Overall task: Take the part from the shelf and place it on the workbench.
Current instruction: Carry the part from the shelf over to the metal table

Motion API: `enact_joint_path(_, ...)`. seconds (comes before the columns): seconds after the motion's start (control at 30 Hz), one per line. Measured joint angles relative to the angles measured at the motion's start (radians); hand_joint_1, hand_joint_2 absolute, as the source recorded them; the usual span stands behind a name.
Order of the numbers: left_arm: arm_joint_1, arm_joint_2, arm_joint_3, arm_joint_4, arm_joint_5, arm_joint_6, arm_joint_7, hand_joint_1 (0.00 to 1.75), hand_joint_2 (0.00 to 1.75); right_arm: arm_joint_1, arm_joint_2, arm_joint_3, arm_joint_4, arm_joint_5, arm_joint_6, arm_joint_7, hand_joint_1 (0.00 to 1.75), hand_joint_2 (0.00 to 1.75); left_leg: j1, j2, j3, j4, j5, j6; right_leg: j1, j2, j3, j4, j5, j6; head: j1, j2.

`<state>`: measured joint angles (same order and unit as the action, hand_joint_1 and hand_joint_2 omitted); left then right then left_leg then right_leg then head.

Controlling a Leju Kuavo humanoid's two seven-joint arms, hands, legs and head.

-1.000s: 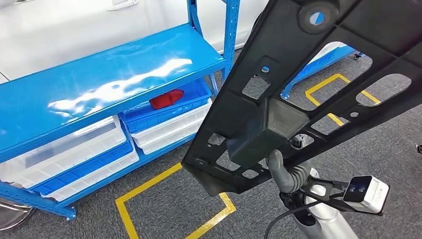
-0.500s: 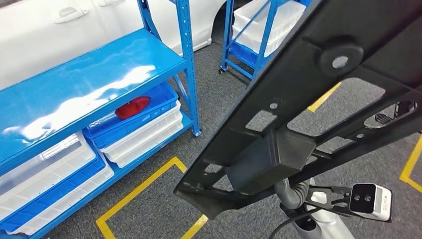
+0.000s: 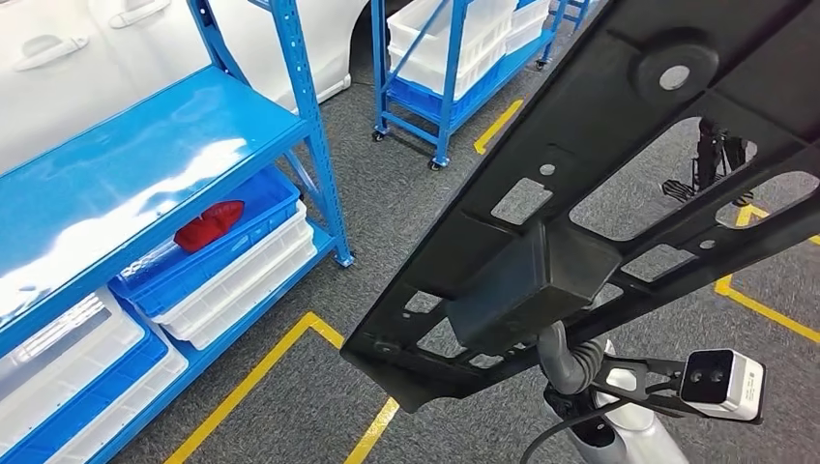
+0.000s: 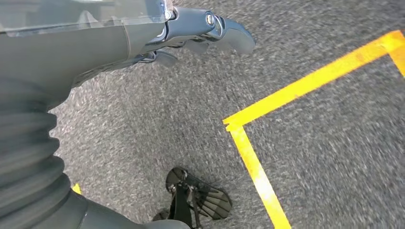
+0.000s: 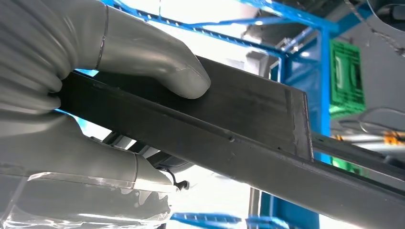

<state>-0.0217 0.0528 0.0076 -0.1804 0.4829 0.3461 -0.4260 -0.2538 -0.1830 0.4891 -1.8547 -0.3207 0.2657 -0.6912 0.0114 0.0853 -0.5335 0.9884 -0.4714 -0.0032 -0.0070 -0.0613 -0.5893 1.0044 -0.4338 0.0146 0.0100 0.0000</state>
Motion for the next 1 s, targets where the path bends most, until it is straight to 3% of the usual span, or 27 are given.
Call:
enact_joint_path(0.07,-0.001,0.0,-0.002,0.0,-0.003,-0.006,0.0,0.0,1.75,-0.001,0.001,0.001,0.003,0.005,0.001,-0.004,1.75,1.75,-0.002,0.016,0.004,-0.002,-0.001,-0.012,0.004,0.015,-0.003,-0.008,0.002,-0.011,-0.001,0.0)
enact_joint_path(0.13,-0.002,-0.002,-0.005,0.0,-0.011,-0.019,0.002,0.0,1.75,-0.005,0.004,0.002,0.004,0.022,-0.004,-0.003,1.75,1.75,0.001,-0.001,0.002,0.012,-0.016,-0.022,0.0,0.035,0.0,-0.016,0.008,-0.023,-0.002,0.0)
enact_joint_path(0.2,-0.002,-0.003,-0.011,0.0,-0.023,-0.031,0.006,0.0,1.75,-0.012,0.011,0.003,0.004,0.04,-0.015,0.004,1.75,1.75,0.006,-0.049,-0.035,0.1,-0.07,-0.029,-0.004,0.054,0.004,-0.024,0.013,-0.032,-0.006,0.0)
enact_joint_path(0.27,-0.001,-0.005,-0.017,0.0,-0.032,-0.037,0.013,0.0,1.75,-0.016,0.016,0.005,0.002,0.049,-0.024,0.014,1.75,1.75,0.007,-0.074,-0.101,0.241,-0.133,-0.032,-0.002,0.075,0.003,-0.023,0.014,-0.036,-0.01,0.0)
enact_joint_path(0.3,-0.001,-0.006,-0.02,0.0,-0.034,-0.038,0.016,0.0,1.75,-0.016,0.016,0.006,0.002,0.052,-0.028,0.02,1.75,1.75,0.007,-0.077,-0.126,0.288,-0.143,-0.033,-0.001,0.087,0.003,-0.021,0.014,-0.037,-0.011,0.0)
enact_joint_path(0.33,-0.001,-0.008,-0.023,0.0,-0.036,-0.04,0.019,0.0,1.75,-0.016,0.016,0.007,0.001,0.054,-0.032,0.025,1.75,1.75,0.007,-0.078,-0.133,0.297,-0.134,-0.033,0.0,0.1,0.002,-0.018,0.014,-0.037,-0.011,0.0)
enact_joint_path(0.37,-0.001,-0.01,-0.026,0.0,-0.037,-0.041,0.023,0.0,1.75,-0.016,0.016,0.008,-0.001,0.055,-0.038,0.031,1.75,1.75,0.008,-0.081,-0.12,0.263,-0.104,-0.032,0.0,0.114,0.002,-0.015,0.013,-0.036,-0.012,0.0)
enact_joint_path(0.4,-0.001,-0.011,-0.028,0.0,-0.039,-0.043,0.028,0.0,1.75,-0.017,0.016,0.01,-0.003,0.055,-0.046,0.036,1.75,1.75,0.009,-0.092,-0.09,0.195,-0.063,-0.03,0.0,0.128,0.001,-0.01,0.011,-0.034,-0.012,0.0)
enact_joint_path(0.47,-0.002,-0.013,-0.033,0.0,-0.044,-0.047,0.044,0.0,1.75,-0.019,0.015,0.012,-0.008,0.055,-0.066,0.046,1.75,1.75,0.014,-0.139,-0.034,0.067,-0.012,-0.026,0.0,0.152,-0.004,0.0,0.008,-0.026,-0.011,0.0)
enact_joint_path(0.53,-0.003,-0.014,-0.038,0.0,-0.05,-0.049,0.063,0.0,1.75,-0.019,0.012,0.014,-0.015,0.055,-0.086,0.051,1.75,1.75,0.012,-0.162,-0.018,0.026,-0.006,-0.018,0.0,0.172,-0.013,0.004,0.01,-0.014,-0.011,0.0)
enact_joint_path(0.6,-0.005,-0.017,-0.043,0.0,-0.053,-0.044,0.08,0.0,1.75,-0.014,0.005,0.016,-0.023,0.054,-0.096,0.049,1.75,1.75,0.01,-0.139,-0.015,0.021,-0.001,-0.005,-0.004,0.183,-0.019,0.005,0.014,-0.001,-0.011,0.0)
enact_joint_path(0.67,-0.004,-0.022,-0.045,0.0,-0.051,-0.033,0.091,0.0,1.75,-0.008,-0.004,0.017,-0.031,0.051,-0.098,0.046,1.75,1.75,0.011,-0.113,-0.012,0.013,0.006,0.009,-0.004,0.146,-0.037,0.038,-0.008,0.008,-0.007,0.0)
enact_joint_path(0.73,0.001,-0.026,-0.045,0.0,-0.044,-0.021,0.094,0.0,1.75,-0.004,-0.011,0.018,-0.036,0.049,-0.091,0.041,1.75,1.75,0.007,-0.087,-0.012,0.01,0.007,0.019,-0.003,0.092,-0.093,0.154,-0.069,0.013,-0.003,0.0)
enact_joint_path(0.8,0.005,-0.031,-0.044,0.0,-0.033,-0.01,0.092,0.0,1.75,0.0,-0.015,0.021,-0.035,0.048,-0.078,0.034,1.75,1.75,0.003,-0.06,-0.013,0.01,0.006,0.022,-0.006,0.072,-0.156,0.281,-0.117,0.018,-0.001,0.0)
enact_joint_path(0.83,0.005,-0.033,-0.044,0.0,-0.028,-0.005,0.091,0.0,1.75,0.002,-0.016,0.023,-0.035,0.047,-0.073,0.032,1.75,1.75,0.001,-0.047,-0.013,0.01,0.005,0.022,-0.008,0.069,-0.165,0.3,-0.116,0.018,-0.001,0.0)
enact_joint_path(0.87,0.005,-0.036,-0.043,0.0,-0.024,-0.002,0.088,0.0,1.75,0.003,-0.016,0.024,-0.035,0.047,-0.068,0.031,1.75,1.75,0.0,-0.035,-0.012,0.01,0.003,0.022,-0.008,0.065,-0.152,0.277,-0.097,0.017,-0.001,0.0)
enact_joint_path(0.9,0.005,-0.039,-0.042,0.0,-0.021,-0.001,0.085,0.0,1.75,0.003,-0.018,0.025,-0.035,0.045,-0.065,0.03,1.75,1.75,-0.001,-0.024,-0.011,0.01,0.002,0.021,-0.007,0.057,-0.117,0.214,-0.065,0.014,-0.001,0.0)
enact_joint_path(0.97,0.005,-0.046,-0.039,0.0,-0.018,-0.001,0.077,0.0,1.75,0.004,-0.021,0.026,-0.035,0.041,-0.058,0.024,1.75,1.75,-0.005,-0.007,-0.005,0.01,-0.003,0.014,0.002,0.012,-0.038,0.066,-0.017,0.002,-0.002,0.0)
enact_joint_path(1.0,0.005,-0.048,-0.038,0.0,-0.016,-0.001,0.072,0.0,1.75,0.005,-0.023,0.026,-0.035,0.038,-0.054,0.02,1.75,1.75,-0.006,0.001,-0.003,0.01,-0.005,0.009,0.007,-0.003,-0.014,0.02,-0.006,-0.005,-0.003,0.0)
